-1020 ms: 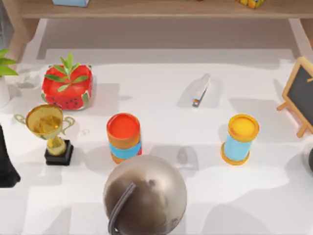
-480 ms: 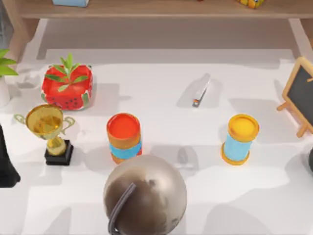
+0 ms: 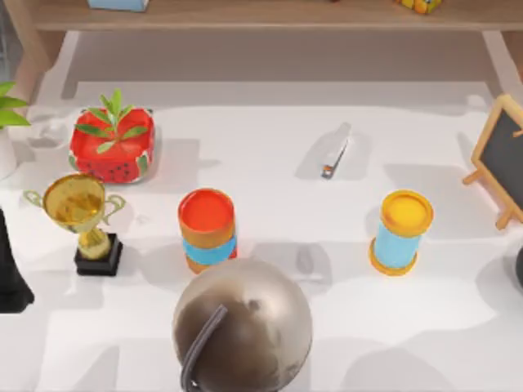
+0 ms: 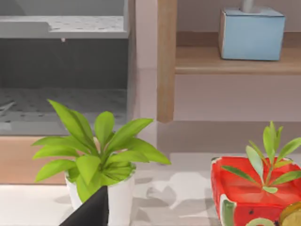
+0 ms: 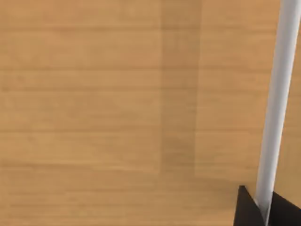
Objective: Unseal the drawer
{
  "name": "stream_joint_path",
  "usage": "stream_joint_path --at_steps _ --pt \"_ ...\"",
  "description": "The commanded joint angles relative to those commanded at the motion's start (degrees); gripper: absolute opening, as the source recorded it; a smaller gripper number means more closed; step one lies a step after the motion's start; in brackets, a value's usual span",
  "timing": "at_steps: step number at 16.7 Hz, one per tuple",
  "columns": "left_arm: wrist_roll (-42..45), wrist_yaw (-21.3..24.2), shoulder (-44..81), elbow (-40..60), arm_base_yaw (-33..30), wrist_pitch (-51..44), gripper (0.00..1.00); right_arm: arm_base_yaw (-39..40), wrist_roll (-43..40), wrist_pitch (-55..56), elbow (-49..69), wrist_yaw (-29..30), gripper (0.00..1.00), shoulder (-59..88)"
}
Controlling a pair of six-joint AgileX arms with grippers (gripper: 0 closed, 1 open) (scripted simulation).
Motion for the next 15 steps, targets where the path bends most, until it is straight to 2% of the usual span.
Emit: stream_joint_path --at_steps 4,11,15 --pt "0.0 0.0 0.0 0.0 0.0 0.0 1.00 -1.9 0.0 4.5 -8.4 -2.0 0.00 -3.4" --pt "0.0 0.0 0.0 0.0 0.0 0.0 1.00 -2.6 -0.2 6.0 -9.7 -2.9 0.00 -4.4" --pt "0.0 0.0 0.0 0.0 0.0 0.0 1.00 -5.0 0.0 9.8 -17.8 -5.1 0.00 -6.8"
